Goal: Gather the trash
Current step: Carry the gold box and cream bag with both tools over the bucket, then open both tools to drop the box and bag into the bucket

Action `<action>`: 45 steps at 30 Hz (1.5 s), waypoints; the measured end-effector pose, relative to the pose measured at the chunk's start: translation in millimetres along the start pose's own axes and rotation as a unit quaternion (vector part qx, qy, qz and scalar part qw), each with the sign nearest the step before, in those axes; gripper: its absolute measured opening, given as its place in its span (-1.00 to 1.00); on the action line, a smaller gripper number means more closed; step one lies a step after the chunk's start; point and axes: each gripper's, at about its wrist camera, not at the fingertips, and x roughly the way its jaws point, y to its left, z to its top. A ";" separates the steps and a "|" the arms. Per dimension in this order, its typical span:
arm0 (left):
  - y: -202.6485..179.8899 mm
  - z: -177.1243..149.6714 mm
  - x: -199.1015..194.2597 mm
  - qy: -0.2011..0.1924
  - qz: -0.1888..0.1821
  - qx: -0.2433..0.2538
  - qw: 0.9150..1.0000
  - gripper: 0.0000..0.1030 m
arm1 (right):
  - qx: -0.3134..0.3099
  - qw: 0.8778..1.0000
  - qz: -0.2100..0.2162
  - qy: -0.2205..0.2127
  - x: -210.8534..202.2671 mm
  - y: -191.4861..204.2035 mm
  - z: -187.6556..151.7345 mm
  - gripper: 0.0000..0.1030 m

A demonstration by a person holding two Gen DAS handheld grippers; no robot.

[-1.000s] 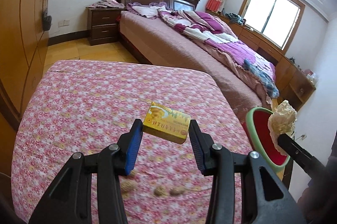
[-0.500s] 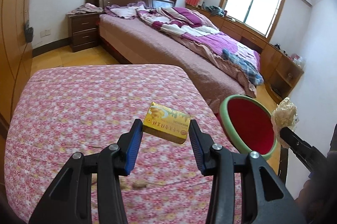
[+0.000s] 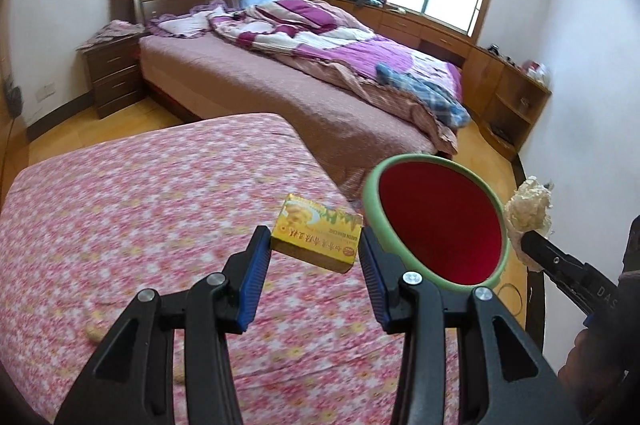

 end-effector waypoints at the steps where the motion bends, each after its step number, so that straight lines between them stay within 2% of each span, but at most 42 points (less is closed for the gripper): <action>1: -3.8 0.3 3.2 0.002 -0.004 0.004 1.000 -0.11 | 0.003 1.000 -0.003 0.001 1.2 -3.9 0.6 -0.45; 15: -62.0 5.5 64.7 0.030 -0.056 0.059 0.996 -0.11 | 0.040 0.998 -0.038 0.023 27.9 -49.7 0.8 -0.44; 27: -91.3 0.9 104.1 0.048 -0.075 0.093 0.992 -0.11 | 0.051 0.997 -0.051 0.032 41.1 -67.5 2.4 -0.43; 33: -96.7 -1.8 113.4 0.058 -0.087 0.101 0.989 -0.09 | 0.058 0.996 -0.054 0.037 46.1 -73.8 1.5 -0.35; 36: -96.6 -3.0 115.7 0.061 -0.086 0.098 0.990 0.08 | 0.062 0.996 -0.053 0.039 47.6 -75.6 1.6 -0.31; 42: -93.8 -2.7 114.3 0.062 -0.083 0.092 0.990 0.12 | 0.063 0.996 -0.053 0.039 47.9 -76.0 1.3 -0.10; 45: -90.1 -1.7 110.2 0.061 -0.082 0.084 0.991 0.12 | 0.062 0.996 -0.051 0.038 47.1 -75.2 1.4 -0.07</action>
